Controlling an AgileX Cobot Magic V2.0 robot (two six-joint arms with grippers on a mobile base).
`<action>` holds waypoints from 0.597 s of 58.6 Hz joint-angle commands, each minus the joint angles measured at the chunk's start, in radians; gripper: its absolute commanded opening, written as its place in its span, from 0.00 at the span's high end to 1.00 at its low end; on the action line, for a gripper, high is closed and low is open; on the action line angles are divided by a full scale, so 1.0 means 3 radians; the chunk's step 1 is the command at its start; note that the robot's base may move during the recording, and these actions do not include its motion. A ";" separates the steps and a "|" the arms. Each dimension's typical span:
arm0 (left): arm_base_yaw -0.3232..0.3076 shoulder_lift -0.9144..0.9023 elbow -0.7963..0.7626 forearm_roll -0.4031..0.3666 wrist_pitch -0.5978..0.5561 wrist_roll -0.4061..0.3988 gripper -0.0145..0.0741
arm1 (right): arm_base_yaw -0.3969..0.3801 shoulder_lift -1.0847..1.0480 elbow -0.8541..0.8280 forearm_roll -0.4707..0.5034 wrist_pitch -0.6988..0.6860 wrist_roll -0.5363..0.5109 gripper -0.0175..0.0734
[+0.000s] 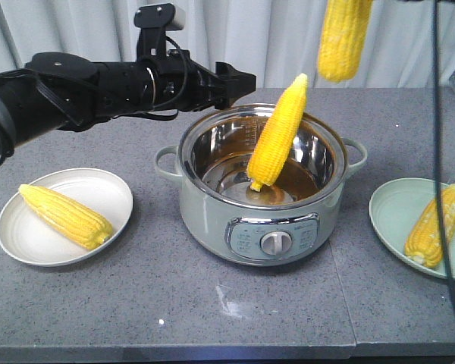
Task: Distribute corn equally
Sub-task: 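Lift both cobs up out of the pot with both grippers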
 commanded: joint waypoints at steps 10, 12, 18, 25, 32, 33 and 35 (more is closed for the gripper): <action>-0.0204 -0.0051 -0.0240 0.0028 -0.0029 0.0011 0.22 | -0.0287 -0.0305 -0.0108 -0.0258 -0.0208 0.0125 0.81; -0.0222 -0.0043 -0.0240 0.0028 -0.0055 0.0013 0.22 | -0.0388 -0.0317 -0.0108 -0.0258 -0.0184 0.0224 0.81; -0.0286 -0.0036 -0.0240 0.0028 -0.0114 0.0078 0.22 | -0.0700 -0.0317 -0.0108 -0.0258 -0.0079 0.0437 0.81; -0.0353 -0.0014 -0.0240 0.0028 -0.0123 0.0156 0.22 | -0.0919 -0.0317 -0.0108 -0.0258 -0.0010 0.0496 0.81; -0.0364 0.0068 -0.0240 0.0027 -0.0136 0.0175 0.22 | -0.0981 -0.0317 -0.0108 -0.0255 -0.0027 0.0545 0.81; -0.0364 0.0072 -0.0240 0.0027 -0.0136 0.0175 0.22 | -0.0984 -0.0317 -0.0108 -0.0255 -0.0027 0.0545 0.81; -0.0364 0.0096 -0.0240 0.0027 -0.0122 0.0175 0.22 | -0.0984 -0.0317 -0.0108 -0.0255 -0.0027 0.0552 0.81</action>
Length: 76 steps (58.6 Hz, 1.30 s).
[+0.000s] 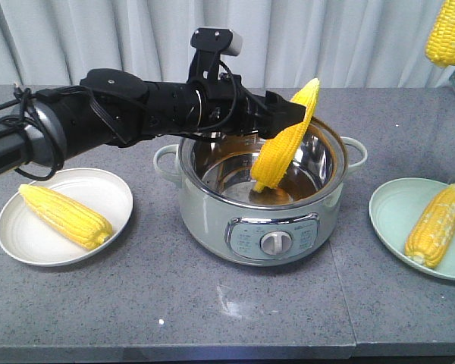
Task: Distribute corn equally
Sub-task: 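Lift both cobs up out of the pot with both grippers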
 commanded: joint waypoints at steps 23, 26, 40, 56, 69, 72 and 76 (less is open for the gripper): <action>-0.0009 0.0076 -0.0349 0.0027 0.0122 0.0007 0.22 | -0.0028 -0.0121 -0.0108 0.0043 -0.0227 0.0030 0.81; -0.0009 0.0109 -0.0344 0.0027 0.0118 0.0007 0.22 | -0.0028 -0.0121 -0.0108 0.0043 -0.0227 0.0030 0.81; -0.0043 0.0249 -0.0344 0.0024 0.0089 -0.0016 0.22 | -0.0028 -0.0121 -0.0108 0.0043 -0.0227 0.0030 0.81; -0.0175 0.0376 -0.0348 0.0027 0.0190 -0.0013 0.22 | -0.0028 -0.0121 -0.0108 0.0036 -0.0224 0.0030 0.81; -0.0199 0.0376 -0.0375 0.0027 0.0279 -0.0013 0.29 | -0.0028 -0.0121 -0.0108 0.0030 -0.0224 0.0030 0.81; -0.0199 0.0376 -0.0378 0.0027 0.0314 -0.0016 0.33 | -0.0028 -0.0121 -0.0108 0.0030 -0.0224 0.0030 0.81; -0.0199 0.0376 -0.0378 0.0027 0.0324 -0.0016 0.41 | -0.0028 -0.0121 -0.0108 0.0030 -0.0224 0.0030 0.81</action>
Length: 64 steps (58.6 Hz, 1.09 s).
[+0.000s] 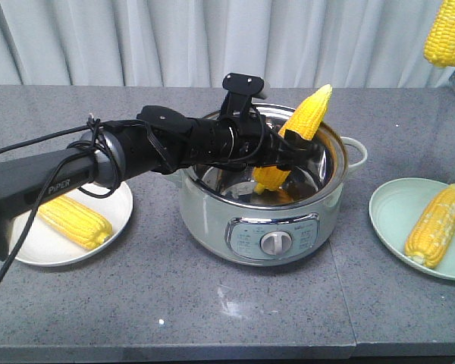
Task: Distribute corn equally
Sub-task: 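Lift both cobs up out of the pot with both grippers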
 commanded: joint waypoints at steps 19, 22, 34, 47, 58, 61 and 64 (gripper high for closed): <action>-0.0018 -0.0218 -0.0115 0.0023 0.0070 -0.0013 0.85 | -0.0028 -0.0119 -0.0108 0.0032 -0.0224 0.0004 0.81; -0.0018 -0.0222 -0.0115 0.0023 0.0067 -0.0013 0.85 | -0.0028 -0.0119 -0.0108 0.0032 -0.0223 0.0004 0.81; -0.0015 -0.0395 -0.0119 0.0023 0.0105 -0.0006 0.85 | -0.0028 -0.0119 -0.0108 0.0032 -0.0167 0.0004 0.81; 0.0128 -0.0867 -0.0119 0.0023 -0.0021 0.0003 0.85 | -0.0028 -0.0119 -0.0108 0.0049 -0.0044 0.0004 0.81; 0.0430 -0.1350 -0.0092 0.0023 -0.0577 -0.0193 0.85 | -0.0028 -0.0119 -0.0108 0.0184 0.0335 0.0018 0.81; 0.0536 -0.1467 -0.0050 0.0023 -0.0718 -0.0237 0.85 | -0.0028 -0.0119 -0.0108 0.0294 0.0458 0.0018 0.81; 0.0662 -0.1594 0.0029 0.0023 -0.0864 -0.0308 0.85 | -0.0028 -0.0119 -0.0108 0.0392 0.0576 0.0011 0.81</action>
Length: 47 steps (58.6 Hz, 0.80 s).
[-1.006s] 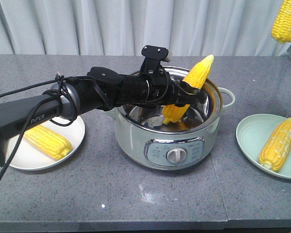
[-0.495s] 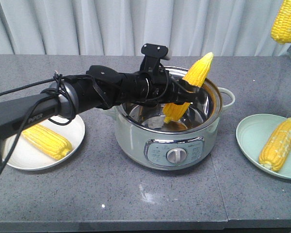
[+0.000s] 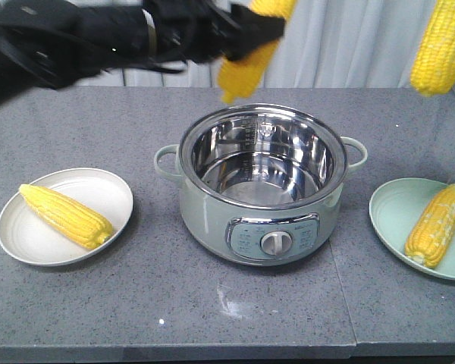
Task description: Distribute corn equally
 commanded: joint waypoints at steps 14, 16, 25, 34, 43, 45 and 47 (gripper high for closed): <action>0.0752 -0.0860 0.0621 0.0017 -0.0956 -0.0257 0.85 | -0.0028 -0.0119 -0.0108 0.0818 0.0901 -0.0299 0.81; 0.0835 -0.0934 0.0722 0.0017 -0.1015 -0.0257 0.85 | -0.0028 -0.0119 -0.0108 0.0902 0.1056 -0.0343 0.81; 0.1208 -0.1274 0.1172 0.0017 -0.1328 -0.0257 0.85 | -0.0028 -0.0119 -0.0108 0.1176 0.1646 -0.0466 0.81; 0.1497 -0.1580 0.1528 0.0017 -0.1513 -0.0251 0.85 | -0.0028 -0.0119 -0.0108 0.1283 0.1887 -0.0470 0.81; 0.1602 -0.1781 0.1692 0.0017 -0.1358 -0.0251 0.85 | -0.0028 -0.0119 -0.0108 0.1283 0.1892 -0.0462 0.81; 0.1602 -0.1793 0.1692 0.0017 -0.1338 -0.0251 0.85 | -0.0028 -0.0119 -0.0108 0.1283 0.1901 -0.0455 0.81; 0.1602 -0.1810 0.1692 0.0013 -0.1309 -0.0251 0.85 | -0.0028 -0.0119 -0.0108 0.1283 0.1901 -0.0455 0.81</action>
